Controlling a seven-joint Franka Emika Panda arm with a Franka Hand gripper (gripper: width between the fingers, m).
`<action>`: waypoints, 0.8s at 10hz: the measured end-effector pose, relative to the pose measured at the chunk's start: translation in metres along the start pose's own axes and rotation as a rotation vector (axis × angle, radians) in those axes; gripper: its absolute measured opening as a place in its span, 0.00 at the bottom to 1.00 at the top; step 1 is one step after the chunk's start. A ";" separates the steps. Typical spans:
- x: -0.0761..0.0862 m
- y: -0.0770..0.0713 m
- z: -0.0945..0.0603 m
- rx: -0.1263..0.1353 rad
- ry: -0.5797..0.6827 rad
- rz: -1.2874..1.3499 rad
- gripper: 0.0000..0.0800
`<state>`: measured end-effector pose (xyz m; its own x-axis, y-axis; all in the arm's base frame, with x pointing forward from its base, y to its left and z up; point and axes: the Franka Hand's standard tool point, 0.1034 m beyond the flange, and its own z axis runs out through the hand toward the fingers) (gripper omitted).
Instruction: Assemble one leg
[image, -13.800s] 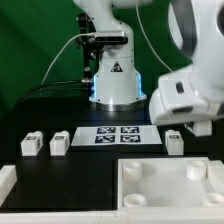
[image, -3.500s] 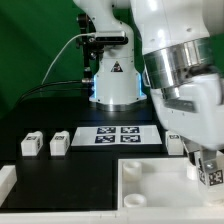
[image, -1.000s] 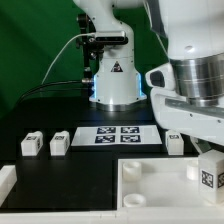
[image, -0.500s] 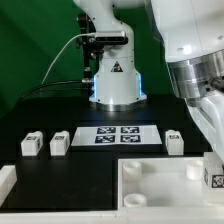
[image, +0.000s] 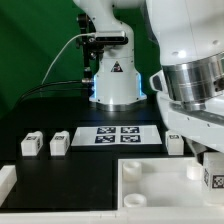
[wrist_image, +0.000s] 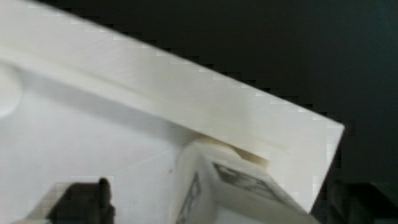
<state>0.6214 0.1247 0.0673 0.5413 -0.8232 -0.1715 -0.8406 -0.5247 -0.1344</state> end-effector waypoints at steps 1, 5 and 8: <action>0.001 0.000 0.000 0.003 0.003 -0.078 0.80; -0.003 0.000 0.001 -0.083 0.055 -0.622 0.81; -0.001 -0.004 0.004 -0.070 0.113 -0.861 0.81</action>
Offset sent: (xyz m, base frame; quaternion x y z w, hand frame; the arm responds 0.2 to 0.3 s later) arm 0.0000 0.0000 0.0000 0.0000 0.0000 -0.1790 0.9838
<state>0.6242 0.1286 0.0642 0.9870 -0.1489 0.0606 -0.1415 -0.9836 -0.1120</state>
